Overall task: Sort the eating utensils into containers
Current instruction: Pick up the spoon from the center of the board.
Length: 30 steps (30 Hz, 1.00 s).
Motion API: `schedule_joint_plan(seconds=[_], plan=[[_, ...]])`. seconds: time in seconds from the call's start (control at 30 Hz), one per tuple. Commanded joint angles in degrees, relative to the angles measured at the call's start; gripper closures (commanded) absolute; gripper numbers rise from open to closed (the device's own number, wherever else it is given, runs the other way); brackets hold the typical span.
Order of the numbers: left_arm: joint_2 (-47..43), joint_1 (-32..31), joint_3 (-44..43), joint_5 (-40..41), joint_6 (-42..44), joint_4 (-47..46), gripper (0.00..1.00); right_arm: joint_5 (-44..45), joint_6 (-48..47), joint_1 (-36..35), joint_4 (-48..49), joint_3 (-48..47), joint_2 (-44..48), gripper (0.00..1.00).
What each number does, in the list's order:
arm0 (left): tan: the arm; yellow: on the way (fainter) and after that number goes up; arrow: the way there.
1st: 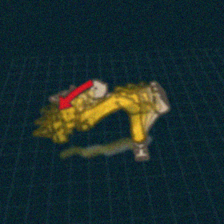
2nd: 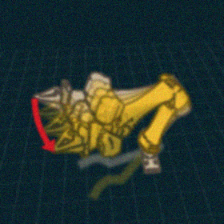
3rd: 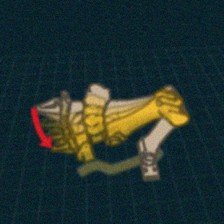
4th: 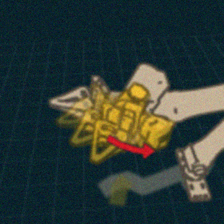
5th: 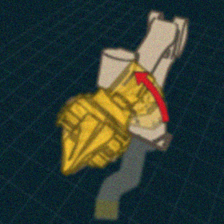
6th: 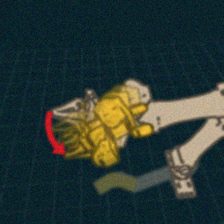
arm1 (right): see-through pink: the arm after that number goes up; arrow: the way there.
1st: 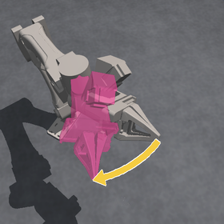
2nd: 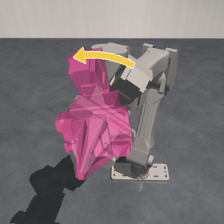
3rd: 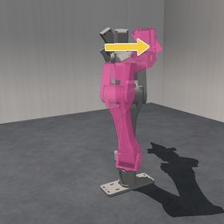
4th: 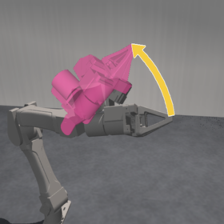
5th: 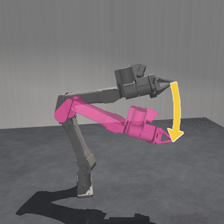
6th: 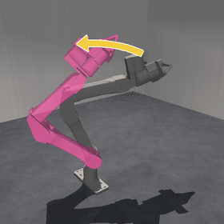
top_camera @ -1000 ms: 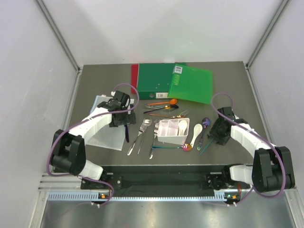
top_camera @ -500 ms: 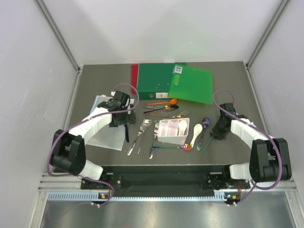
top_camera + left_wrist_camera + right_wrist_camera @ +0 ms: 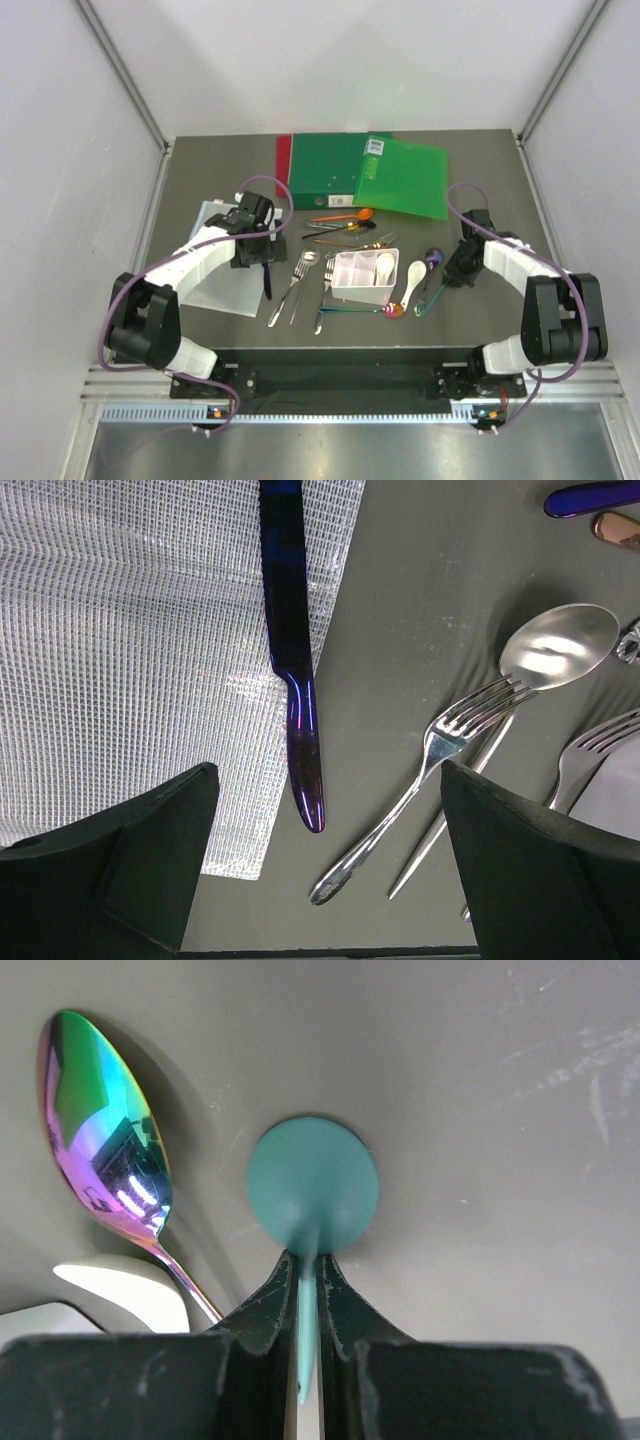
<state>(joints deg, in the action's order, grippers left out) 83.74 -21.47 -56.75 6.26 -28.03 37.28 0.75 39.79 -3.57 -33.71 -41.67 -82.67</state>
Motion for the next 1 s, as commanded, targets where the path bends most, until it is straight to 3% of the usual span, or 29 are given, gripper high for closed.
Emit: schedule_joint_plan(seconds=[0.0, 0.63, 0.97], plan=[[-1.74, -0.06, -0.55, -1.25, 0.87, -1.07, 0.03, 1.17, 0.90, 0.15, 0.76, 5.55, -4.17, 1.00], [-2.27, -0.15, 0.15, -1.52, 0.17, -1.33, 0.04, 10.76, -2.26, -4.86, -14.19, -9.30, 16.22, 1.00], [-2.10, -0.06, 0.15, 0.50, -0.27, -1.59, 0.04, 22.61, -8.84, -19.27, -16.12, -25.45, 16.84, 1.00]])
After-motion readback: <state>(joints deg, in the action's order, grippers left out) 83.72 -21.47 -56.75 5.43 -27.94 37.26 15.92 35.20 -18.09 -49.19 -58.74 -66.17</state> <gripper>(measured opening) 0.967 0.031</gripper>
